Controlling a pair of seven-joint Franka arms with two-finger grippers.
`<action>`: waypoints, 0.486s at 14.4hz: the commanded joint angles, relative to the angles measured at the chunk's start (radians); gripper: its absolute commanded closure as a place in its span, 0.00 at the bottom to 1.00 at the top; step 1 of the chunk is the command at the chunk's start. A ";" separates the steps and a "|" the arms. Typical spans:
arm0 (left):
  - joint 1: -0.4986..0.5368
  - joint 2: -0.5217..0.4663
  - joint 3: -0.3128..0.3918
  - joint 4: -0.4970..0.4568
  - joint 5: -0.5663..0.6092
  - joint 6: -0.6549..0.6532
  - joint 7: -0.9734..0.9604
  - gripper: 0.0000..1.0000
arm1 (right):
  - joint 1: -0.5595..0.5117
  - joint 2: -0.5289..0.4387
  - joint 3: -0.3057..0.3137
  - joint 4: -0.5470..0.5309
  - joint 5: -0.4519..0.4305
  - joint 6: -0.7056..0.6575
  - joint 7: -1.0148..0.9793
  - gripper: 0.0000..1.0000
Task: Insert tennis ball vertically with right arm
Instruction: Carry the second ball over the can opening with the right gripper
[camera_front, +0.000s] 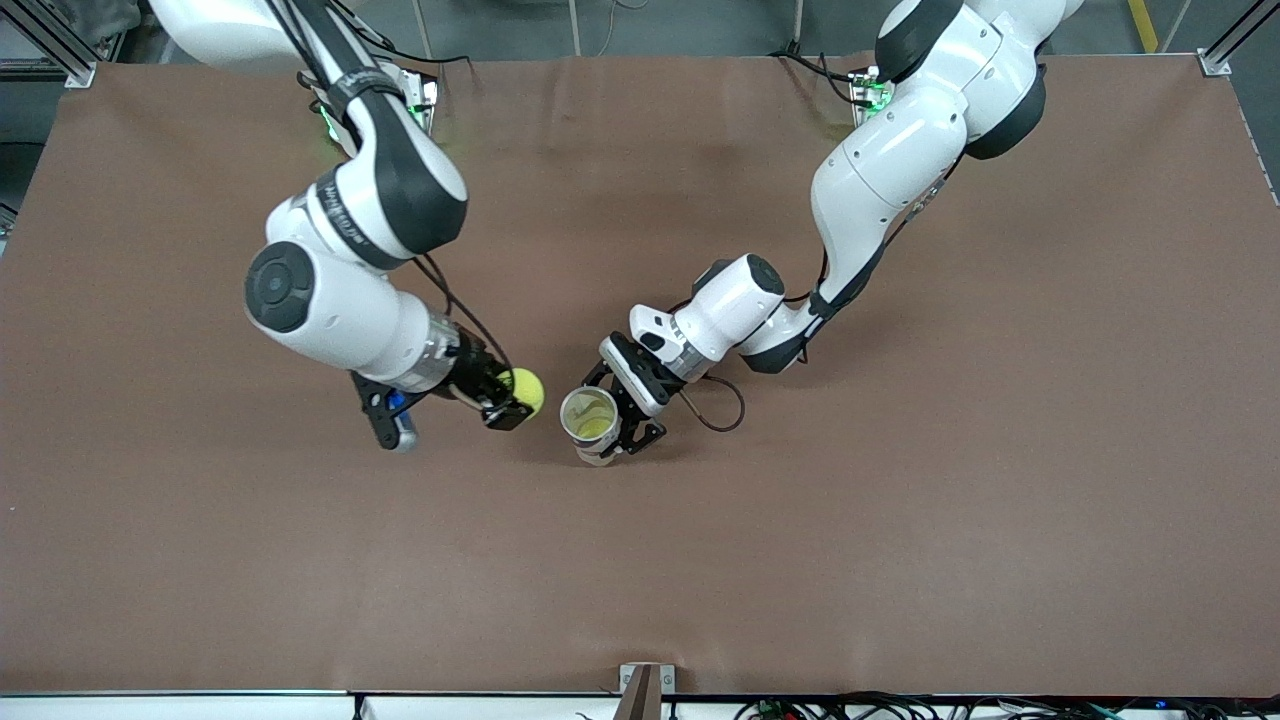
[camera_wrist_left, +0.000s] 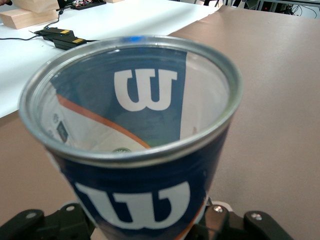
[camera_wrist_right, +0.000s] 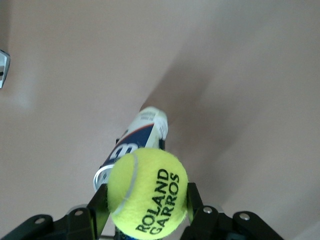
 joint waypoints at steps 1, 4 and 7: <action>0.002 -0.039 0.004 -0.030 -0.012 -0.013 -0.011 0.25 | 0.047 0.074 -0.007 0.093 0.007 -0.005 0.112 1.00; 0.005 -0.039 0.004 -0.030 -0.012 -0.013 -0.011 0.25 | 0.073 0.121 -0.008 0.144 0.005 0.001 0.183 1.00; 0.005 -0.039 0.004 -0.030 -0.012 -0.012 -0.011 0.25 | 0.090 0.137 -0.010 0.142 0.004 0.018 0.197 1.00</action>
